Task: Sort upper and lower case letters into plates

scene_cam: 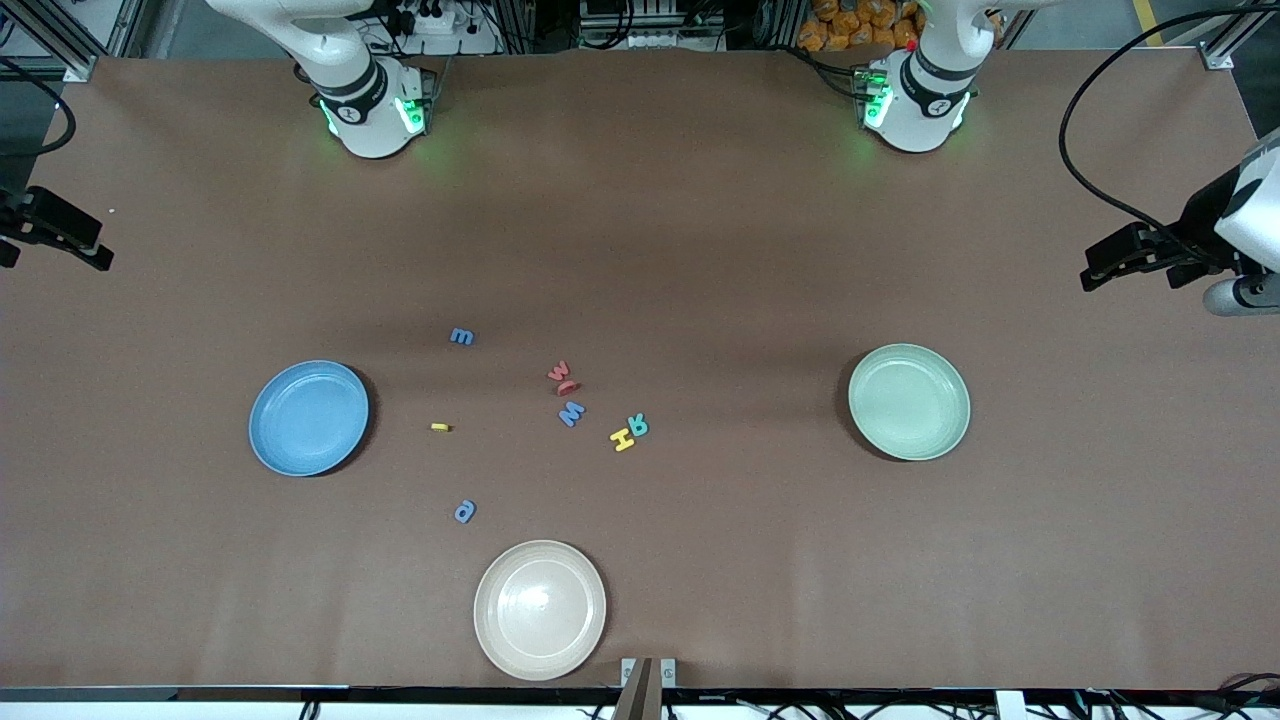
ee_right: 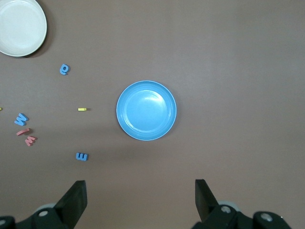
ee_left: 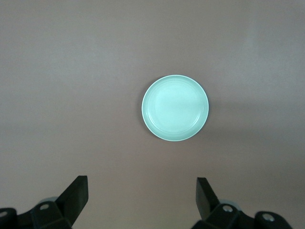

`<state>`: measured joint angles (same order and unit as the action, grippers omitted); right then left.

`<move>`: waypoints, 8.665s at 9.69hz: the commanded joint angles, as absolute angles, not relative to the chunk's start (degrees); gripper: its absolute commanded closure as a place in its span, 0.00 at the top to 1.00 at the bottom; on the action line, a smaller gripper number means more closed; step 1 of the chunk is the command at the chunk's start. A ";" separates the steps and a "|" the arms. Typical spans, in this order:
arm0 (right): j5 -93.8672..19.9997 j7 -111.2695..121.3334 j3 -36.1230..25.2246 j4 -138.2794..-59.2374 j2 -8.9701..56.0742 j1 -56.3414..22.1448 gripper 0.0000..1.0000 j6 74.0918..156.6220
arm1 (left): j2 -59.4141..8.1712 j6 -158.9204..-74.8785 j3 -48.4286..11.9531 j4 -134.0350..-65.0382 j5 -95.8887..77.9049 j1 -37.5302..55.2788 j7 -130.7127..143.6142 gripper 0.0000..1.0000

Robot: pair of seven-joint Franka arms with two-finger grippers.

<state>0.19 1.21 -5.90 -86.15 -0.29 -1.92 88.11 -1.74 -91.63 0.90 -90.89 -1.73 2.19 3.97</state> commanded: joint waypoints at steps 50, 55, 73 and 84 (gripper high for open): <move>-0.88 47.81 -2.99 -103.27 36.39 -18.63 0.00 139.40 | -55.55 -147.48 -7.65 -78.40 -3.16 36.39 -19.86 0.82; -0.79 43.07 -5.26 -103.45 28.40 -14.60 0.00 130.27 | -56.78 -149.14 -7.47 -77.34 -3.25 36.39 -19.86 0.80; -7.81 41.14 -13.10 -86.68 37.69 -15.03 1.00 120.15 | -57.39 -152.93 -6.24 -76.55 -3.78 36.47 -19.78 0.49; -8.00 38.85 -10.73 -83.15 43.67 -16.26 1.00 127.96 | -54.33 -146.64 -6.24 -76.64 -3.78 35.77 -19.86 0.21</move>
